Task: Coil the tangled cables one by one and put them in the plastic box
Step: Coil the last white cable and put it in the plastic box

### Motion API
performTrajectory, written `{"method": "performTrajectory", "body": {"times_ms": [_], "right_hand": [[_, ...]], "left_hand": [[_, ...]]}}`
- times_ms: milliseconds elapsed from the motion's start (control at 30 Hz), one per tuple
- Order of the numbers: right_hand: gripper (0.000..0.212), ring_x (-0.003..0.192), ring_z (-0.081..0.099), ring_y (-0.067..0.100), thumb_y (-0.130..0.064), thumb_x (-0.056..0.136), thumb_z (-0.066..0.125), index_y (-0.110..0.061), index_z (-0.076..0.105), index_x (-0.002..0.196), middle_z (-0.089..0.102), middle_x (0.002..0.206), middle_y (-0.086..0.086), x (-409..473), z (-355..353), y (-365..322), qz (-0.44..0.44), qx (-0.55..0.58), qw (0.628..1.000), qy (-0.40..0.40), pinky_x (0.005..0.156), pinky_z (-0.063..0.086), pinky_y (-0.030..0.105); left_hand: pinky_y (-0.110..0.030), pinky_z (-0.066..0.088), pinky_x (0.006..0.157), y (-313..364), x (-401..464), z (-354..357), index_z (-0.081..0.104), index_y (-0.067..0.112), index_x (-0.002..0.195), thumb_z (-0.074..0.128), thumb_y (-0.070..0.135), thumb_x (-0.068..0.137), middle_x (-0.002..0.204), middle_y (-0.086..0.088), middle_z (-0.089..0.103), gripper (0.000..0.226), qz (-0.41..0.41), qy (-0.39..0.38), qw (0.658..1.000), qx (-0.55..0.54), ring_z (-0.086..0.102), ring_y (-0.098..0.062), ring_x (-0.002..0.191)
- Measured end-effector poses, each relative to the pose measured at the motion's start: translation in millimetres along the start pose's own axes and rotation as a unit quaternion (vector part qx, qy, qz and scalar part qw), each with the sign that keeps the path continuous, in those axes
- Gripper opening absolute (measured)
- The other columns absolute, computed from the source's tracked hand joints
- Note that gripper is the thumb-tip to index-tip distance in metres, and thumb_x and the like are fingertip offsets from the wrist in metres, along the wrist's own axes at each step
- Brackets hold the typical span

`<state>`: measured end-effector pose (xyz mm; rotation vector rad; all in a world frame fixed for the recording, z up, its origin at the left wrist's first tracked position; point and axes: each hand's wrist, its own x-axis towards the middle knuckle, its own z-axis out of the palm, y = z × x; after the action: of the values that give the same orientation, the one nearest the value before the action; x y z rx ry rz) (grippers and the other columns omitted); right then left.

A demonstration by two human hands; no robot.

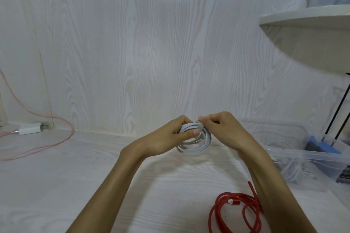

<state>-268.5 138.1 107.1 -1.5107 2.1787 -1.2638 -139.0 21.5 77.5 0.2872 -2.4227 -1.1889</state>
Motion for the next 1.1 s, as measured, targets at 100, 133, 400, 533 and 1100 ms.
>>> {"method": "performTrajectory", "body": {"times_ms": [100,133,400,533,1100], "right_hand": [[0.028,0.096,0.066,0.014,-0.030,0.095,0.052,-0.013,0.075,0.096,0.074,0.094,0.002,1,3,3,-0.006,0.019,1.000,0.009,0.088,0.048,0.027],[0.027,0.096,0.066,0.012,-0.029,0.095,0.052,-0.014,0.074,0.099,0.073,0.097,0.000,1,3,2,-0.020,0.020,0.999,0.025,0.087,0.048,0.022],[0.030,0.091,0.054,-0.005,-0.035,0.075,0.076,-0.032,0.064,0.103,0.059,0.102,-0.021,-5,2,2,-0.228,-0.098,0.962,0.116,0.078,0.039,0.007],[0.023,0.096,0.059,0.002,-0.032,0.075,0.077,-0.026,0.074,0.097,0.066,0.104,-0.012,-5,7,-3,-0.280,-0.088,0.938,0.186,0.084,0.048,0.027],[0.014,0.083,0.068,-0.001,-0.022,0.084,0.069,-0.026,0.074,0.096,0.075,0.085,-0.009,-5,5,-9,-0.106,0.131,0.980,0.109,0.076,0.049,0.015]], "left_hand": [[-0.013,0.037,0.062,-2,2,0,0.060,0.011,0.094,0.049,0.039,0.096,0.073,0.010,0.047,0.030,0.009,-0.004,1.000,0.016,0.043,-0.001,0.063],[-0.011,0.038,0.062,-2,3,-1,0.061,0.012,0.091,0.049,0.037,0.096,0.071,0.011,0.048,0.028,0.011,0.012,1.000,0.003,0.044,0.000,0.062],[-0.016,0.030,0.053,6,10,-7,0.059,0.010,0.091,0.044,0.027,0.099,0.058,0.010,0.033,0.024,-0.038,0.066,0.980,-0.186,0.031,-0.005,0.052],[-0.016,0.033,0.053,14,7,-6,0.061,0.009,0.092,0.038,0.021,0.101,0.069,0.001,0.034,0.027,-0.028,0.033,0.944,-0.326,0.030,-0.005,0.052],[-0.017,0.029,0.055,22,7,-6,0.053,0.016,0.077,0.032,0.028,0.102,0.060,0.010,0.036,0.035,-0.020,0.048,0.991,-0.120,0.031,-0.004,0.052]]}}
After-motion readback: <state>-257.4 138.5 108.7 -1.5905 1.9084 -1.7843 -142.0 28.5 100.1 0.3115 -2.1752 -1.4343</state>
